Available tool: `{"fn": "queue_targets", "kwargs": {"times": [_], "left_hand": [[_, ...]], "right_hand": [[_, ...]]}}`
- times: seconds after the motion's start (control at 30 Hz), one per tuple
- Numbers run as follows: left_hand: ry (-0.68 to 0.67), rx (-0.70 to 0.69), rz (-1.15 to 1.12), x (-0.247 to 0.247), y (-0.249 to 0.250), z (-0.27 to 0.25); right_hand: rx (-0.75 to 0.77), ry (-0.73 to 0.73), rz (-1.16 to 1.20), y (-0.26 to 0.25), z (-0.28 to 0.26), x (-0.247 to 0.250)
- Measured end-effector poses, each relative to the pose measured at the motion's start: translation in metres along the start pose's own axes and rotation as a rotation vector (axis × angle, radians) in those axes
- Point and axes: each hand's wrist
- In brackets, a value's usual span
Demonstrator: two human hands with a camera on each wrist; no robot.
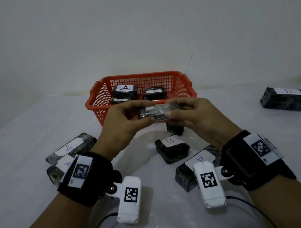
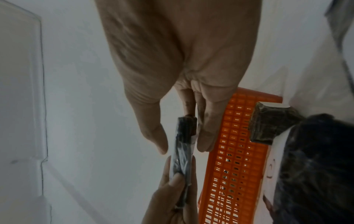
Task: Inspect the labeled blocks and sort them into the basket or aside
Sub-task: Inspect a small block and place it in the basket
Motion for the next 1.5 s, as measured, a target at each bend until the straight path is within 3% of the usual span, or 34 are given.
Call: {"fn": "queue_targets", "kwargs": {"times": [0.13, 0.3, 0.47, 0.63, 0.8, 0.97, 1.17, 1.33, 1.5], "left_hand": [[-0.035, -0.012, -0.067, 0.000, 0.001, 0.000], [-0.061, 0.072, -0.122, -0.006, -0.001, 0.001], [-0.007, 0.059, -0.104, -0.007, -0.002, 0.001], [-0.053, 0.067, -0.108, -0.006, -0.001, 0.001], [-0.002, 0.079, -0.074, -0.004, -0.004, 0.003], [-0.028, 0.035, 0.100, -0.005, -0.004, 0.004], [-0.008, 0.044, 0.101, -0.002, -0.003, 0.003], [0.000, 0.014, 0.016, -0.003, -0.003, 0.002], [-0.029, -0.005, -0.011, -0.004, -0.001, 0.001]], "right_hand": [[-0.054, 0.028, 0.098, -0.002, 0.000, -0.002], [-0.002, 0.079, 0.000, 0.004, 0.002, 0.002], [0.017, 0.071, -0.021, 0.005, 0.002, 0.002], [0.053, 0.089, -0.084, 0.007, 0.003, 0.002], [0.065, 0.065, -0.092, 0.006, 0.003, 0.000], [0.136, 0.157, -0.172, 0.003, 0.002, 0.000], [0.095, 0.010, 0.000, -0.005, 0.000, -0.005], [-0.093, -0.069, 0.073, -0.004, -0.002, -0.006], [-0.009, -0.157, 0.135, -0.002, -0.002, -0.007]]}}
Point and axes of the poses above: each hand's wrist, its own z-axis towards the middle knuckle, its own x-axis out of the back of the hand, y = z × x, and after that the axes turned 9 degrees about z, right-handed
